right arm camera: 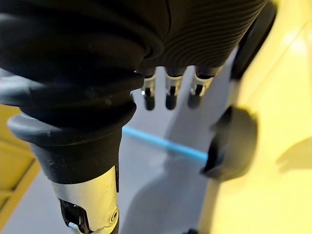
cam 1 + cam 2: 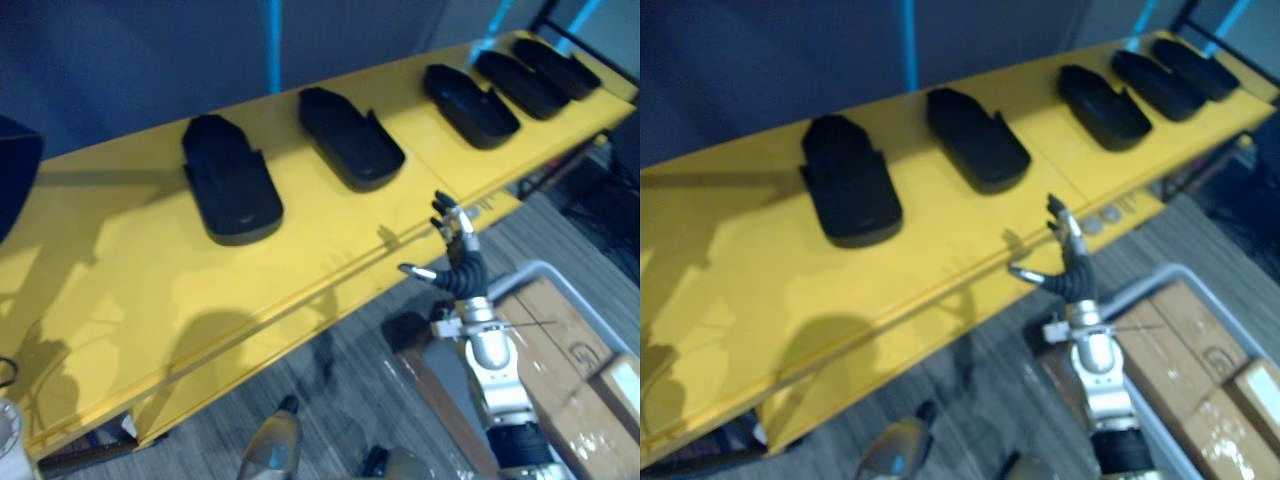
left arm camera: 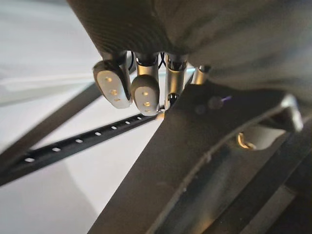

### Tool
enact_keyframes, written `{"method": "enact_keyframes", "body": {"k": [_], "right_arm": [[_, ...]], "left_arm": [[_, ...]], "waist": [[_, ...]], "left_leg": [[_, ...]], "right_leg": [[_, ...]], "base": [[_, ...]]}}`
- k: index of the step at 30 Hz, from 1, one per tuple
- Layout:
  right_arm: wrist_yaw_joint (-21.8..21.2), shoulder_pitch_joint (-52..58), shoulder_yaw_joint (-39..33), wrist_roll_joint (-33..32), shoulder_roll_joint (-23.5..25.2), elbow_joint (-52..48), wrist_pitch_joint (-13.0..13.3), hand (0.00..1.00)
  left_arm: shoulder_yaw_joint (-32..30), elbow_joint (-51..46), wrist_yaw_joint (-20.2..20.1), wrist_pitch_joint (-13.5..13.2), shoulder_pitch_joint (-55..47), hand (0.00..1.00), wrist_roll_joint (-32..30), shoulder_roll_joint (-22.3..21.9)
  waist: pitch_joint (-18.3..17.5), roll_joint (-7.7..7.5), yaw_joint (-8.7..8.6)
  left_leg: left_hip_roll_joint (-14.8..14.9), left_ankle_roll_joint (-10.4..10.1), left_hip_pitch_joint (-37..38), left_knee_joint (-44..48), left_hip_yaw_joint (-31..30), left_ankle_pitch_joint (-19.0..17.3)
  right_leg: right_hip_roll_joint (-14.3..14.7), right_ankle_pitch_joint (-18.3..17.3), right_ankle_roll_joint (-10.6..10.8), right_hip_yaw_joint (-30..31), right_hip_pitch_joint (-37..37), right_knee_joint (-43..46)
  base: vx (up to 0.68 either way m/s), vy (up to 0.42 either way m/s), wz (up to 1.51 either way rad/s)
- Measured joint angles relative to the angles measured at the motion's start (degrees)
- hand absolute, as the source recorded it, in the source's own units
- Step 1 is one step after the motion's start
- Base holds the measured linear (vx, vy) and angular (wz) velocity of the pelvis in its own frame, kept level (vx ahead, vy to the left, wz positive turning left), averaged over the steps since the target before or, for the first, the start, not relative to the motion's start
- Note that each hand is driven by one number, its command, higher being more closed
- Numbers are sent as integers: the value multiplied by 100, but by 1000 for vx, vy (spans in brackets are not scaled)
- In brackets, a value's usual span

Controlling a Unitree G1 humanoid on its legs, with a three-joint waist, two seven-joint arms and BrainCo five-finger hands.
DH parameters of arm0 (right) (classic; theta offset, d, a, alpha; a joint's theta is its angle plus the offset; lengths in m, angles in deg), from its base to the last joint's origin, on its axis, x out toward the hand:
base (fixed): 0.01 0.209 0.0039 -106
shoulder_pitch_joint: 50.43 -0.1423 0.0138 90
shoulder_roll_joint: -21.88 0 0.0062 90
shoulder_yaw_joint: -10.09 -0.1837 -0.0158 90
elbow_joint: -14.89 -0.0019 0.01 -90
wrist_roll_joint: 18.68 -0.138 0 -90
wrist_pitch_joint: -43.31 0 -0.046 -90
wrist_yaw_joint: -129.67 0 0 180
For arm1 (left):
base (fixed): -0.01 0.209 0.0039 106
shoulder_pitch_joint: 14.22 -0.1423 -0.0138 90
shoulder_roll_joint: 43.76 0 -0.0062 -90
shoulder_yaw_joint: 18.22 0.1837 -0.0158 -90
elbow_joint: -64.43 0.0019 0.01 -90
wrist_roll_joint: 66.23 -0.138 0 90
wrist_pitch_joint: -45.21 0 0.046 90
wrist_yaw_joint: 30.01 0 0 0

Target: Walk over and take plastic housings, then place them on the shelf

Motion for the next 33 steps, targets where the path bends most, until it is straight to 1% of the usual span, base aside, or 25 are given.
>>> {"method": "enact_keyframes", "body": {"k": [1, 2, 3, 4, 5, 6, 7, 8, 9, 10, 11, 12, 14, 15, 17, 18, 19, 21, 23, 24, 26, 27, 30, 32, 33], "right_arm": [[90, -26, -3, 2, -35, -57, -7, 0], [192, -133, -1, 3, -84, -55, -5, 0], [263, -189, -26, -1, -153, -46, 8, 0], [468, -202, -196, 3, -287, -39, 48, 0], [699, -253, -286, 35, -364, -26, 73, 0], [991, -275, -410, 153, -414, -19, 126, 0], [1310, -266, -513, 306, -455, -25, 163, 0], [1497, -266, -617, 396, -462, -42, 169, 0], [1891, -240, -830, 625, -453, -122, 169, 0], [2254, -150, -1130, 886, -431, -284, 166, 0], [2418, -81, -1309, 1034, -426, -420, 166, 0], [2865, 89, -1782, 1322, -412, -767, 170, 0], [3322, 259, -2332, 1520, -403, -1048, 221, 0], [3561, 294, -2607, 1562, -399, -1110, 242, 0], [3740, 352, -2897, 1508, -382, -1208, 255, 0], [3742, 399, -2964, 1471, -383, -1254, 260, 0], [3726, 451, -3056, 1399, -383, -1276, 277, 0], [3610, 612, -3171, 1147, -382, -1275, 274, 0], [3323, 719, -3201, 978, -382, -1270, 257, 0], [3250, 739, -3198, 968, -382, -1257, 248, 0], [3052, 887, -3193, 880, -384, -1154, 218, 0], [2998, 914, -3192, 843, -387, -1114, 217, 0], [2880, 956, -3163, 768, -429, -782, 204, 0], [2706, 977, -2975, 740, -556, -642, 84, 0], [2684, 990, -2925, 745, -601, -621, 79, 0]], "left_arm": [[74, -34, -121, 27, -81, 100, -4, -41], [77, -119, -251, 115, -199, 100, -17, -120], [116, -123, -287, 124, -248, 100, -31, -266], [308, -133, -379, 202, -346, 100, -77, -600], [334, -153, -454, 234, -462, 100, -153, -773], [331, -158, -467, 302, -598, 100, -316, -874], [338, -158, -470, 350, -631, 100, -469, -875], [336, -165, -466, 357, -633, 100, -539, -866], [341, -196, -467, 358, -633, 100, -577, -807], [339, -239, -466, 356, -639, 100, -574, -762], [339, -244, -467, 357, -651, 100, -573, -733], [301, -236, -473, 383, -743, 100, -574, -599], [239, -195, -520, 395, -858, 100, -576, -389], [152, -189, -626, 404, -938, 100, -584, -264], [-10, -89, -921, 474, -959, 100, -748, -21], [-41, -38, -1034, 509, -967, 100, -749, 95], [-155, 120, -1318, 545, -989, 100, -748, 322], [-223, 511, -1853, 575, -938, 100, -727, 758], [-210, 1199, -2616, 665, -892, 100, -714, 1361], [-201, 1383, -2820, 701, -872, 100, -688, 1484], [-83, 2130, -3425, 872, -634, 100, -675, 1969], [-63, 2327, -3551, 908, -567, 100, -653, 2081], [284, 3327, -4068, 1054, -118, 100, -445, 2688], [552, 3772, -4768, 1266, 116, 100, -147, 3125], [592, 3838, -4960, 1316, 159, 100, -59, 3200]], "waist": [[-105, -69, 25], [-220, -203, 60], [-295, -173, 16], [-426, 116, -60], [-471, 263, -53], [-515, 414, -19], [-565, 495, -57], [-588, 531, -100], [-615, 590, -168], [-619, 595, -172], [-619, 595, -192], [-616, 584, -301], [-631, 542, -352], [-638, 529, -456], [-661, 492, -530], [-670, 478, -547], [-676, 473, -612], [-715, 466, -656], [-757, 502, -743], [-764, 515, -764], [-788, 551, -797], [-792, 554, -805], [-866, 586, -890], [-909, 621, -903], [-921, 636, -910]], "left_leg": [[-21, -109, 52, -20, -114, -26], [-69, -240, 21, 50, -135, -122], [-39, -346, -40, 147, -108, -193], [276, -390, -232, 283, 372, -242], [532, -409, -261, 247, 755, -221], [754, -505, -240, 31, 1218, -58], [863, -518, -223, -197, 1587, 120], [903, -504, -191, -353, 1812, 228], [942, -481, -23, -711, 2051, 414], [931, -463, 198, -996, 2127, 523], [910, -451, 275, -1074, 2130, 534], [849, -448, 403, -1159, 2139, 535], [815, -442, 485, -1245, 2272, 538], [801, -440, 498, -1256, 2301, 539], [790, -434, 604, -1332, 2458, 544], [779, -434, 633, -1343, 2497, 544], [775, -433, 720, -1392, 2558, 544], [774, -433, 812, -1450, 2613, 544], [777, -412, 882, -1529, 2751, 558], [775, -411, 882, -1533, 2767, 559], [772, -339, 965, -1657, 2883, 610], [769, -332, 961, -1674, 2905, 616], [756, -301, 975, -1792, 2964, 669], [759, -286, 1057, -1901, 3078, 727], [758, -280, 1063, -1913, 3085, 738]], "right_leg": [[24, 48, -120, -141, 45, -169], [69, 357, -300, -346, 152, -426], [63, 555, 159, -413, 249, -435], [221, 508, 74, -830, 417, -559], [353, 511, 31, -958, 464, -628], [422, 508, 19, -1084, 496, -672], [431, 507, 18, -1202, 514, -683], [430, 507, 18, -1300, 528, -690], [422, 507, 18, -1431, 622, -750], [405, 507, 18, -1446, 749, -829], [390, 507, 18, -1459, 824, -885], [344, 510, 16, -1553, 983, -995], [312, 586, -59, -1563, 1024, -1097], [311, 678, -65, -1564, 1066, -1193], [296, 759, -44, -1546, 1101, -1269], [281, 760, -43, -1546, 1112, -1273], [272, 773, -36, -1545, 1158, -1288], [276, 779, -34, -1525, 1211, -1330], [284, 781, -32, -1404, 1199, -1365], [284, 785, -29, -1402, 1194, -1378], [291, 787, -29, -1383, 1195, -1429], [292, 788, -30, -1376, 1197, -1444], [291, 798, -40, -1370, 1191, -1492], [315, 853, -45, -1289, 1193, -1553], [319, 870, -44, -1271, 1193, -1571]], "base": [[120, -457, 90], [133, -480, 96], [190, -437, 113], [213, -316, 100], [223, -320, 87], [175, -249, 49], [128, -192, 49], [124, -134, 58], [132, -86, 39], [131, -50, 26], [146, 2, 10], [107, 23, 7], [96, 48, -10], [68, 65, -15], [43, 71, -23], [42, 59, -30], [34, 33, -21], [16, 12, -19], [-16, -3, -21], [-38, -5, -20], [-53, -22, -21], [-52, -24, -17], [-48, -10, -7], [-33, 0, -18], [-27, 12, -14]]}}
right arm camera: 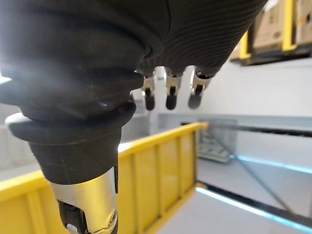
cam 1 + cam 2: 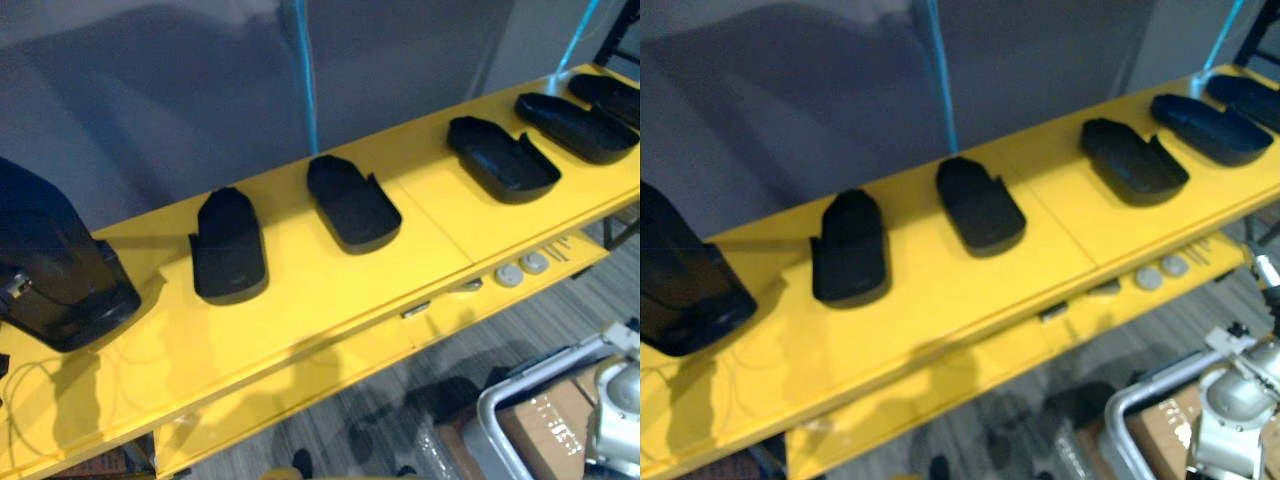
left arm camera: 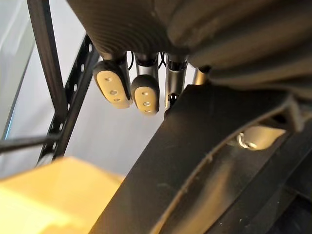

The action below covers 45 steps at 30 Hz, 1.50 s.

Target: Walk over and take plastic housings, then place them on the shelf

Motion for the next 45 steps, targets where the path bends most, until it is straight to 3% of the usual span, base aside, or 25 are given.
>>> {"method": "enact_keyframes", "body": {"k": [1, 4, 9, 13, 19, 23, 39, 45], "right_arm": [[-87, 43, 69, 24, -77, 32, -5, 0], [-230, 133, 230, 39, -209, 124, -63, 0], [-320, 131, 819, 14, -270, 487, -89, 0], [-314, 131, 1120, -9, -270, 625, -91, 0], [-288, 142, 1443, -8, -270, 834, -88, 0], [-191, 154, 1493, -11, -270, 1049, -68, 0], [-82, 152, 1748, -10, -507, 1179, 84, 0], [-85, 124, 1822, -13, -728, 1146, 84, 0]], "left_arm": [[40, 69, -429, 163, 132, 100, 146, 132], [320, 453, -1087, 424, 330, 100, 407, 483], [674, 1556, -1373, 449, 836, 100, 372, 1055], [859, 1889, -1643, 451, 1094, 100, 372, 1351], [871, 2646, -1657, 447, 1206, 100, -279, 1370], [873, 3145, -1529, 387, 1478, 100, -288, 1372], [890, 3646, -1355, 241, 1533, 100, -83, 1342], [877, 3638, -1288, 183, 1536, 100, 62, 1075]], "waist": [[-4, 10, -4], [-72, 35, -2], [-124, 0, -10], [-220, -64, -16], [-333, -205, -106], [-382, -286, -139], [-371, -283, -301], [-242, -187, -329]], "left_leg": [[-5, 7, -1, -6, 17, 6], [-4, 5, -9, -26, 36, 12], [52, -51, -3, 1, 49, 51], [38, -54, -7, 2, 64, 54], [41, -59, -9, 1, 107, 56], [40, -66, -18, 1, 115, 62], [53, -69, -87, 3, 277, 70], [56, -73, -80, 1, 294, 65]], "right_leg": [[-2, 14, 2, 10, 0, -21], [9, 18, 4, 14, 3, -68], [67, 12, -5, 14, -4, -66], [59, 12, -5, 14, -11, -66], [55, 13, -4, 37, -36, -62], [54, 13, -4, 44, -56, -43], [56, 32, -12, 198, -214, 7], [56, 35, -11, 226, -220, 17]], "base": [[-14, 9, -5], [-5, 2, -1], [8, -21, -1], [0, 0, 0], [-7, 3, -2], [0, 0, 0], [-1, 2, -3], [-3, 1, -1]]}}
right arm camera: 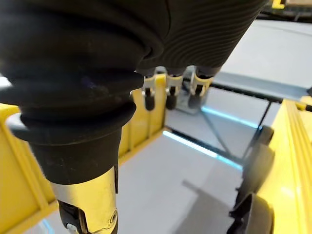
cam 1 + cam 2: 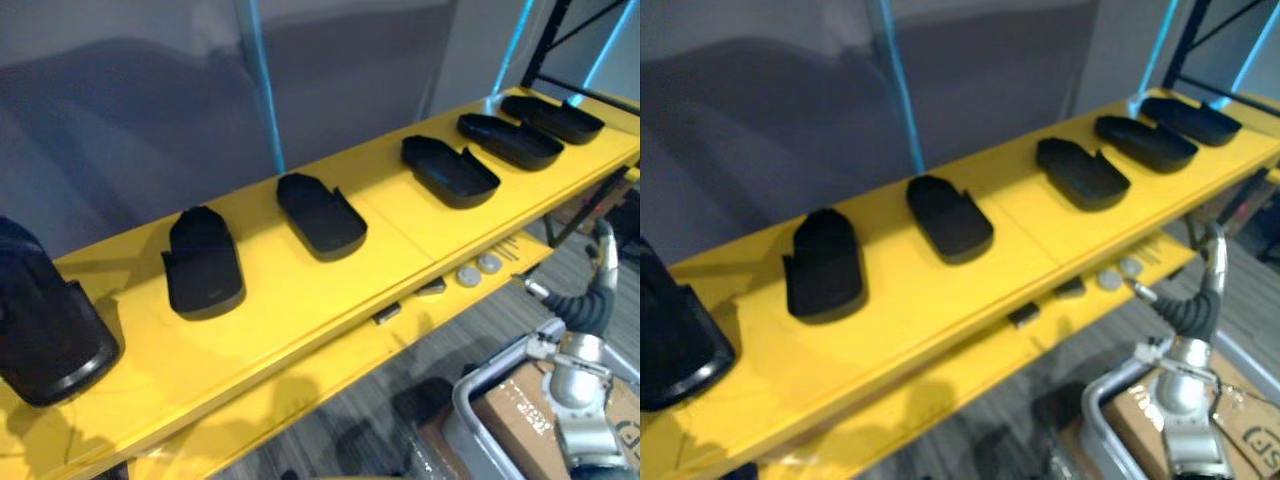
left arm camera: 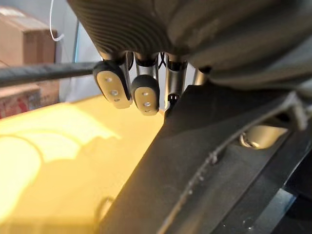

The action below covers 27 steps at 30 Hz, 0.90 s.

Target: Walk over and take plastic housings, then place them on the shelf

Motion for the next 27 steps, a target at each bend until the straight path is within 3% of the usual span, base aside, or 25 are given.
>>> {"method": "enact_keyframes", "body": {"k": [4, 5, 16, 21, 27], "right_arm": [[-1, -40, -24, -3, -188, -26, 0, 0], [-1, -77, -25, -3, -204, -32, 0, 0], [-10, -242, -242, -218, -209, -208, 7, 0], [-10, -236, -243, -220, -209, -276, 71, 0], [-11, -219, -244, -232, -209, -343, 78, 0]], "left_arm": [[3, -2, 205, -5, 4, 100, 0, -86], [3, -2, 235, -4, 4, 0, -4, -112], [387, -10, 857, 135, -28, 0, -325, -683], [409, -38, 1179, 178, -205, 0, -532, -751], [377, -39, 1905, 246, -223, 0, -806, -788]], "waist": [[183, 102, 4], [199, 125, 5], [365, 54, -18], [480, 138, -22], [528, 154, -20]], "left_leg": [[14, 5, -1, -22, 40, 2], [20, 5, -2, -19, 51, 2], [23, 3, -13, 4, 118, 1], [28, 3, -5, 4, 132, -2], [58, 2, -2, 4, 132, -2]], "right_leg": [[13, 1, 1, 52, -30, -1], [21, 2, 0, 67, -37, -1], [32, 10, -11, 148, -91, -2], [39, 10, -11, 179, -92, -1], [76, 8, -13, 210, -94, -1]], "base": [[-5, -3, -5], [29, -9, -5], [10, -2, -2], [0, 0, 0], [0, 0, 0]]}}
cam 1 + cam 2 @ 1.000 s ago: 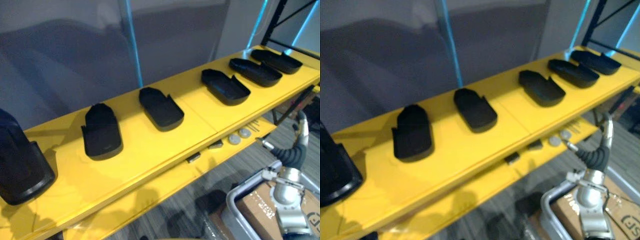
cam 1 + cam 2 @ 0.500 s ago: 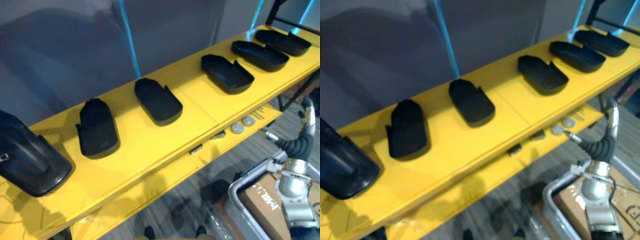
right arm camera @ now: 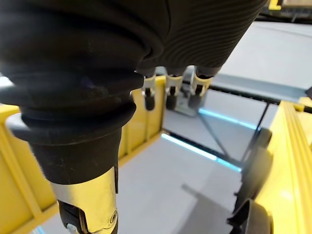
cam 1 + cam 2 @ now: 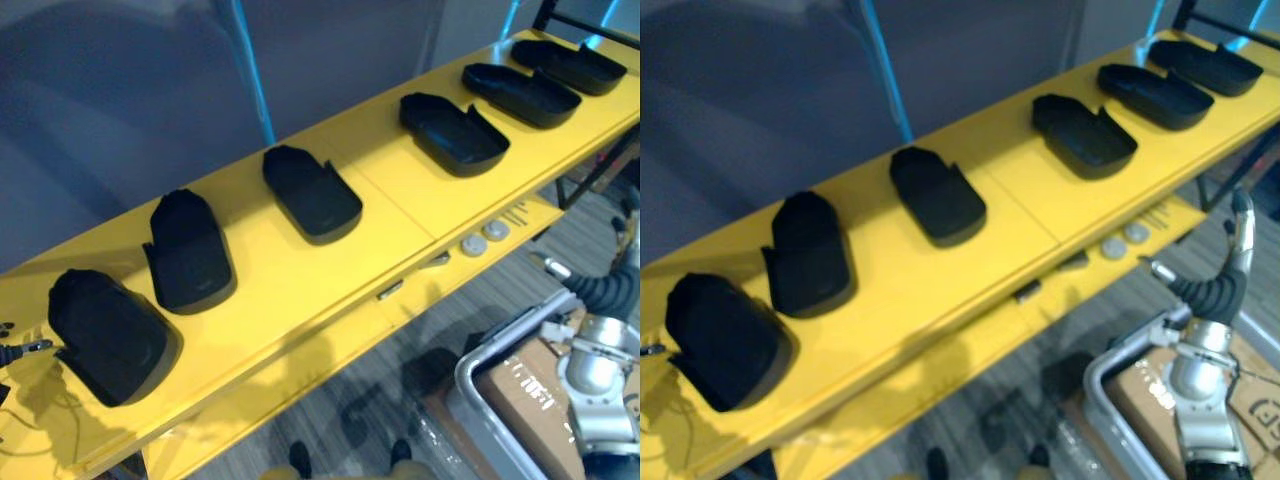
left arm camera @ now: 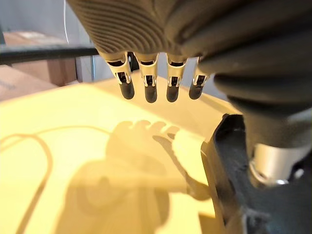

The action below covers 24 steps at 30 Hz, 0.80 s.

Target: Walk over and take plastic housings, then place them on the shelf

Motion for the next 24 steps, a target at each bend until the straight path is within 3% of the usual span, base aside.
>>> {"method": "enact_keyframes", "body": {"k": [4, 7, 12, 14, 17, 20, 22, 24], "right_arm": [[6, 4, 1, -27, 0, -27, 25, 0], [33, 9, 2, -37, 1, -27, 49, 0], [296, 52, 14, 103, 119, -41, 325, 0], [489, 56, 13, 188, 276, -49, 428, 0], [534, 57, 13, 284, 459, -102, 432, 0], [532, 55, 27, 291, 617, -349, 450, 0], [517, 46, 33, 290, 703, -532, 483, 0], [411, 42, 72, 283, 792, -586, 506, 0]], "left_arm": [[-72, -15, 711, 127, 8, 0, -181, -53], [-374, -48, 1570, 287, 39, 0, -168, -60], [-715, -807, 3348, 382, 162, 0, -96, -60], [-714, -1554, 4295, 378, 262, 0, -89, -62], [-790, -2631, 5128, 374, 253, 0, 112, -238], [-1267, -3799, 5692, 370, 179, 0, 280, -922], [-1498, -4433, 5800, 370, -16, 0, 304, -1269], [-1582, -5058, 5903, 330, -280, 0, 355, -1617]], "waist": [[121, -12, -3], [127, -21, -1], [121, -34, 90], [120, -63, 112], [94, -116, 177], [63, -137, 221], [29, -179, 241], [-142, -258, 374]], "left_leg": [[3, -1, 8, 0, 7, 0], [8, -1, 5, 0, 2, -1], [5, -1, -7, 0, -37, 1], [-2, -4, -12, -1, -153, 9], [-8, -4, 37, -3, -229, 9], [-15, -4, 93, -5, -363, 9], [-17, -5, 95, -5, -441, 13], [-13, -10, 110, -3, -468, 17]], "right_leg": [[6, 0, 0, 28, 0, 0], [11, -2, -3, 27, -1, 0], [15, -3, -4, -2, 12, -2], [14, -3, -4, -125, 80, -29], [12, -2, -3, -245, 220, -95], [11, -2, -3, -382, 358, -99], [9, -2, -3, -452, 405, -107], [-8, -2, -3, -502, 416, -127]], "base": [[0, 0, 0], [0, 0, 0], [2, -5, 4], [3, -19, 19], [23, -11, 19], [29, -5, 23], [16, 3, 19], [24, 16, 11]]}}
